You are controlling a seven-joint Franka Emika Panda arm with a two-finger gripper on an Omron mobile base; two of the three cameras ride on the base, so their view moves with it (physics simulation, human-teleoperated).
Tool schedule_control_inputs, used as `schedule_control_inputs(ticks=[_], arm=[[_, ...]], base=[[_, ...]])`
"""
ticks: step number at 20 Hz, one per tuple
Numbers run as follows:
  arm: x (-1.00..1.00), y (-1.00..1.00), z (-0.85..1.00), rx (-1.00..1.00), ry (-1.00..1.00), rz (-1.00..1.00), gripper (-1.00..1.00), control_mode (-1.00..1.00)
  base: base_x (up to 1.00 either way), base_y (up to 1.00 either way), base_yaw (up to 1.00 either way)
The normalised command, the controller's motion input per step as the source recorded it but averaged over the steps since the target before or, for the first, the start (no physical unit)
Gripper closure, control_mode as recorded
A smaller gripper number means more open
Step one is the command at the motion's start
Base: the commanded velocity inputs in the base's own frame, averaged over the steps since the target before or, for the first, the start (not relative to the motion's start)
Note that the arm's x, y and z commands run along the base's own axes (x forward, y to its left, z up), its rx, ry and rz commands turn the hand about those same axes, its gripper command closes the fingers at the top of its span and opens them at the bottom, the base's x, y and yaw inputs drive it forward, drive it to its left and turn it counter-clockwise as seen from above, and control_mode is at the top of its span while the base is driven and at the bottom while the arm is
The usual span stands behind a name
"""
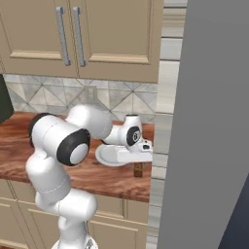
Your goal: Pick the avocado and bread from the counter and place them on the plate. Then pick the jam from the cabinet and place it next to the plate. Lastly close the cabinet door.
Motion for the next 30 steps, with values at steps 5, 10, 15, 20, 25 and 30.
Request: schedule_control_inputs(ticks=[5, 10, 15, 20, 25, 30], arm=[[-0.27, 0.17, 0.71, 0.0, -0.07, 0.0, 1.0, -1.0], [-0.03, 0.56, 0.7, 0.0, -0.03, 0.0, 1.0, -1.0], [0.04, 0.92, 0.34, 0.0, 0.0, 0.0, 1.0, -1.0], [0.14, 0.58, 0.0, 0.0, 0.0, 0.0, 1.0, -1.0], [0.4, 0.02, -0.03, 0.0, 0.01, 0.0, 1.0, -1.0], [0.53, 0.01, -0.24, 0.0, 0.11, 0.0, 1.0, -1.0]], base=[[0.0, 0.0, 0.0], [0.0, 0.0, 0.0], [0.0, 0.0, 0.0], [0.0, 0.0, 0.0], [0.0, 0.0, 0.0], [0.0, 0.0, 0.0]])
